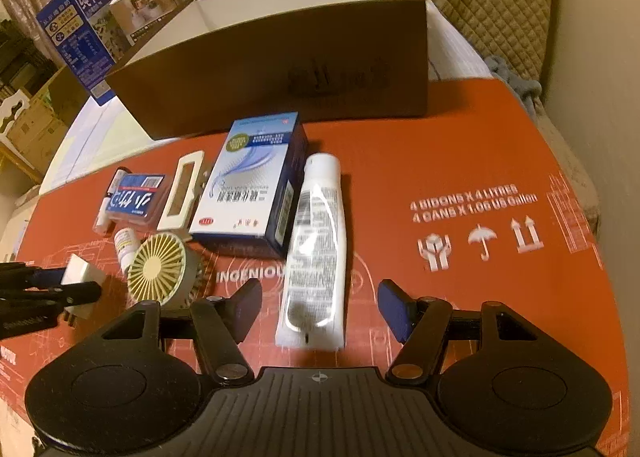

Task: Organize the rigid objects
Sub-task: 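Grasp the white phone charger with the left tool while the right tool grasps the white lotion tube, then lift the charger and lotion tube and carry them toward the cardboard box, then lower the charger and lotion tube into the cardboard box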

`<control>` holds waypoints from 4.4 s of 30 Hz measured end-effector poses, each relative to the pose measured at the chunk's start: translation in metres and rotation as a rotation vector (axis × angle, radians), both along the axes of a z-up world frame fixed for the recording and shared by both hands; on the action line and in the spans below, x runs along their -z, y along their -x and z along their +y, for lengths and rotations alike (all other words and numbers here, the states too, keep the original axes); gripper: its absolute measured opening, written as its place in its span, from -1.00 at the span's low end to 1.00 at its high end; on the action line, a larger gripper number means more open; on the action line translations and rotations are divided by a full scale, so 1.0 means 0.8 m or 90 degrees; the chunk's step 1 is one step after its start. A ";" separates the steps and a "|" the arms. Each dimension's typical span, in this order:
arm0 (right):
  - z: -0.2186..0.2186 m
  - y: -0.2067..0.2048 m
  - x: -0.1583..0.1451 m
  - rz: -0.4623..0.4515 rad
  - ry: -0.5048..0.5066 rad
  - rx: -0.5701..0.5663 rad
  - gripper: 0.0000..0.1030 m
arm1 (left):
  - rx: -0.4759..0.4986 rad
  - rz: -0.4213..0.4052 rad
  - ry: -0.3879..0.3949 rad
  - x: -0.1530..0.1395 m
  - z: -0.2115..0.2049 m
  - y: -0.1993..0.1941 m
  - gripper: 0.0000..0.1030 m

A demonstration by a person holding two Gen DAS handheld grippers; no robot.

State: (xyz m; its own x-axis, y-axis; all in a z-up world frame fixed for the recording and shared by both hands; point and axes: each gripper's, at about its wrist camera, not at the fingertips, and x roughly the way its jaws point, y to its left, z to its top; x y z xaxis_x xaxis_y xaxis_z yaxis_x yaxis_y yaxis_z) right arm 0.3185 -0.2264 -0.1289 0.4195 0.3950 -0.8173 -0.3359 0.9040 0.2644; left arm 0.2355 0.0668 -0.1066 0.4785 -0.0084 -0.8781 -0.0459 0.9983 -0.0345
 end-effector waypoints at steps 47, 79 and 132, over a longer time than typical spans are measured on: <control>0.011 0.040 0.033 -0.054 0.093 -0.118 -0.33 | -0.033 0.012 0.019 -0.006 0.015 -0.001 -0.31; 0.020 0.023 -0.025 -0.101 0.056 -0.075 -0.42 | -0.006 -0.041 0.018 -0.051 -0.005 -0.024 -0.31; 0.068 -0.176 -0.167 -0.244 -0.057 -0.078 -0.42 | 0.032 -0.176 -0.014 -0.152 -0.015 -0.235 -0.30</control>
